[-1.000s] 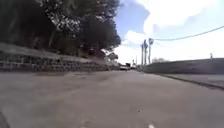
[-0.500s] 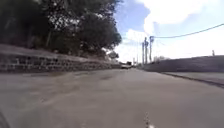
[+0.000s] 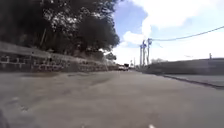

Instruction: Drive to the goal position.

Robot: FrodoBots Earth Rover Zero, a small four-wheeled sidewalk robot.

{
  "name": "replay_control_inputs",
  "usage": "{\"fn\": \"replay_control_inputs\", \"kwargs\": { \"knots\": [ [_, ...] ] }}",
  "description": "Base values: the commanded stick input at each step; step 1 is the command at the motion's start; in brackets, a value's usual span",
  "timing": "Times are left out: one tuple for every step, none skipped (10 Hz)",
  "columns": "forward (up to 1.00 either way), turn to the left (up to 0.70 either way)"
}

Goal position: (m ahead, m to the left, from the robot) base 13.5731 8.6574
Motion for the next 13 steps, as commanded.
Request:
{"fn": "replay_control_inputs", "kwargs": {
  "knots": [
    [0.7, -0.27],
    [0.7, -0.27],
    [0.7, -0.21],
    [0.7, -0.14],
    [0.7, -0.07],
    [0.7, -0.01],
    [0.7, 0.0],
    [0.7, 0.0],
    [0.7, 0.0],
    [0.7, 0.0],
    [0.7, 0.02],
    [0.7, 0.2],
    [0.7, 0.27]
  ]
}}
